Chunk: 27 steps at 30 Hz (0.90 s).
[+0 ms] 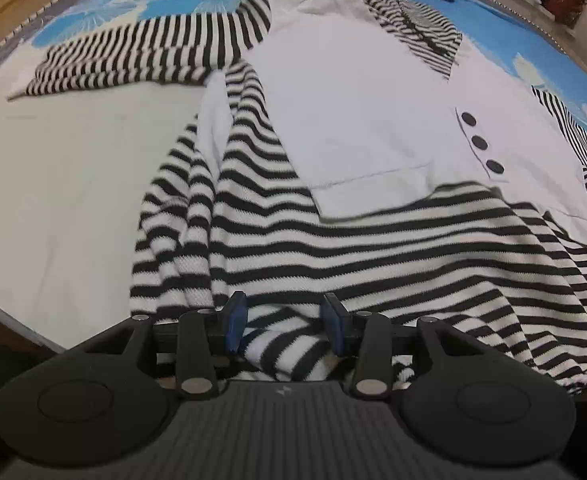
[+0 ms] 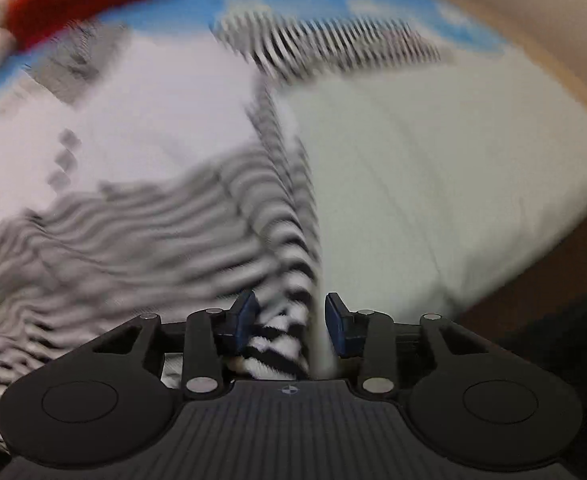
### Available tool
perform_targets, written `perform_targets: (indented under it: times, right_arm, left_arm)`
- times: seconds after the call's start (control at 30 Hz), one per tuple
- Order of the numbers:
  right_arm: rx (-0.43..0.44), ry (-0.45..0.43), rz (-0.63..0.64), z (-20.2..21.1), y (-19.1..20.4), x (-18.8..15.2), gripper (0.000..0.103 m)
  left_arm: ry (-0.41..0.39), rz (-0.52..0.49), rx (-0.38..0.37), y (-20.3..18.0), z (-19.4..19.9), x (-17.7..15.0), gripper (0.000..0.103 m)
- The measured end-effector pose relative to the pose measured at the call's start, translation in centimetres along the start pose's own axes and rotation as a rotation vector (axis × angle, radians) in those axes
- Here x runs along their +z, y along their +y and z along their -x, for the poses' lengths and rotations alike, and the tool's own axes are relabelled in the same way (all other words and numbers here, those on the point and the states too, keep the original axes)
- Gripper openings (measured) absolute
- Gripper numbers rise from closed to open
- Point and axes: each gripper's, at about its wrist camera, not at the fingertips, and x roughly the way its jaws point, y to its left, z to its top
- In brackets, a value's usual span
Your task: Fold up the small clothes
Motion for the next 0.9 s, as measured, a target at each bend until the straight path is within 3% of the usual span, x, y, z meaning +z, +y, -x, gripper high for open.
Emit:
perform_targets:
  times: [0.07,0.13,0.2,0.33,0.53,0.7,0.9]
  right_arm:
    - [0.003,-0.03,-0.011,0.6,-0.1,0.5,0.046]
    - [0.003,-0.069,0.021,1.0,0.3,0.7,0.048]
    - [-0.009,-0.041,0.038,0.6,0.5,0.5,0.048]
    - [-0.023,-0.075,0.021,0.9,0.3,0.5,0.048]
    - [0.071,-0.298,0.057,4.5,1.6,0.3,0.05]
    - [0.107,-0.341,0.089,5.0,2.3,0.1,0.051]
    - [0.128,-0.404,0.126,6.2,3.4,-0.1,0.051]
  left_arm:
    - [-0.038,-0.026,0.0,-0.5,0.8,0.1,0.046]
    - [-0.053,-0.041,-0.008,-0.9,1.4,0.3,0.056]
    - [-0.029,-0.036,-0.008,-0.9,1.0,0.3,0.066]
    - [-0.015,-0.034,0.006,-0.8,0.6,0.2,0.066]
    - [-0.137,-0.061,-0.008,-1.4,2.5,0.8,0.066]
    - [-0.233,-0.077,-0.036,-2.2,4.0,1.1,0.068]
    - [-0.37,-0.09,-0.026,-3.0,6.0,1.2,0.083]
